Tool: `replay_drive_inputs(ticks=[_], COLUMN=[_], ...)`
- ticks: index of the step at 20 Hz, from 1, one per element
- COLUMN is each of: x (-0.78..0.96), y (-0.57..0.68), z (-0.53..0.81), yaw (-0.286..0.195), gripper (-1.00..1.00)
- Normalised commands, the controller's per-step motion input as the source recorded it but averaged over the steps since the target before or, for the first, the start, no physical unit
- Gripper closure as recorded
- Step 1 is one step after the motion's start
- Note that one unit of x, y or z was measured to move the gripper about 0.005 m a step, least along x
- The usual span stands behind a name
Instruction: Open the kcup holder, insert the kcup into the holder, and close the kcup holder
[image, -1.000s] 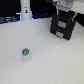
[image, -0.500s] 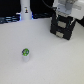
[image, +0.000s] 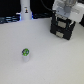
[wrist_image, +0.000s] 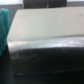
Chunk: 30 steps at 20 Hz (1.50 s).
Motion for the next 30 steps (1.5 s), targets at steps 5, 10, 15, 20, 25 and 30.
replay_drive_inputs(ticks=[5, 10, 15, 20, 25, 30], x=[0.02, 0.02, -0.12, 0.19, 0.39, 0.63], y=[-0.02, -0.01, 0.01, -0.05, -0.16, -0.18], z=[-0.01, 0.00, -0.02, 0.03, 0.09, 0.14], yaw=[-0.010, -0.009, -0.017, -0.019, -0.040, -0.052], gripper=[1.00, 1.00, 1.00, 1.00, 1.00, 1.00])
